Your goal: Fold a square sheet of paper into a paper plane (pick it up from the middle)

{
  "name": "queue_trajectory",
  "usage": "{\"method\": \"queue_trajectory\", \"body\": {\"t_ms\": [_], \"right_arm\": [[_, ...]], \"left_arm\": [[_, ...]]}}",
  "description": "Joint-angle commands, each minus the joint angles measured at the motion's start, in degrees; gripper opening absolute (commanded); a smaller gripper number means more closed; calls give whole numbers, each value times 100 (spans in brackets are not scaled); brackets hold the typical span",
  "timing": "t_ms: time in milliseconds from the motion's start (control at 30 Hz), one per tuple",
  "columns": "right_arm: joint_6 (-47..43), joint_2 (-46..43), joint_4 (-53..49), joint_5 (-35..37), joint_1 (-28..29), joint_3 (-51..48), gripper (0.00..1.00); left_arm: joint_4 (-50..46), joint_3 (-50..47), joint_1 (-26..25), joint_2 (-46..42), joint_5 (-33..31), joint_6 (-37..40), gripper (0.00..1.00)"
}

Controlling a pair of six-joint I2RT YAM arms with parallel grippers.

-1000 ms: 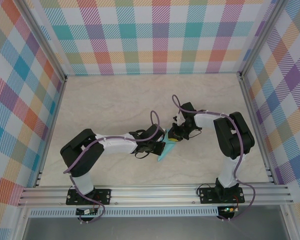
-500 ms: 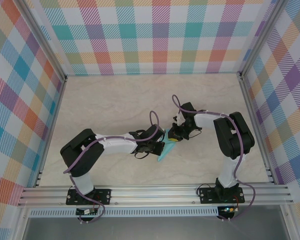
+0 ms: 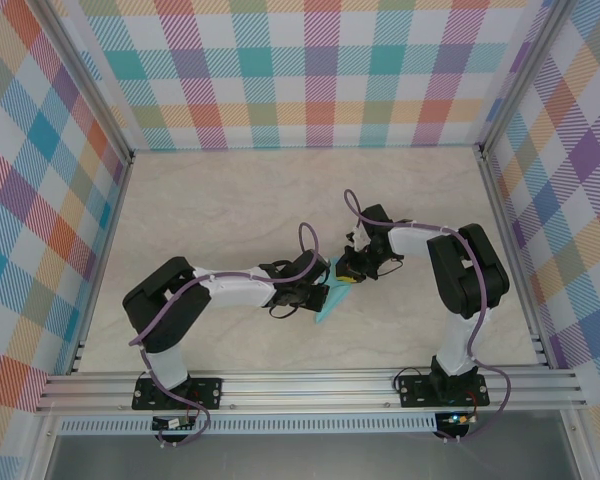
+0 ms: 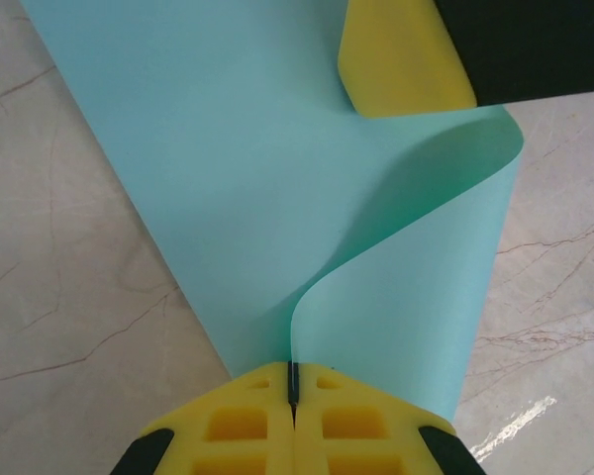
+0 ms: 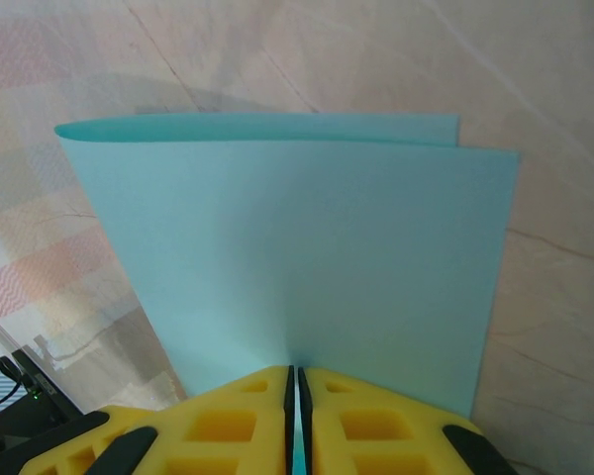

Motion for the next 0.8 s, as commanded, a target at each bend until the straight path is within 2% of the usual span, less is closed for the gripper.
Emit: {"method": "queue_trajectory", "body": {"t_ms": [0,267,500,767], "right_arm": [[-10,-190,-164,170,27,22,15],[262,-1375,-216,430,-17,-214,21],[1168,-2256,1049,-439,62,-1528,9],[1882,-2076,1955,-398,688,-2056,7]], "left_arm": [[-10,-128,72,126,24,-80,0],[30,-199,72,94,32,-63,0],[46,-237,72,93,42,-54,0],[24,-207,72,129,67,-15,0]]}}
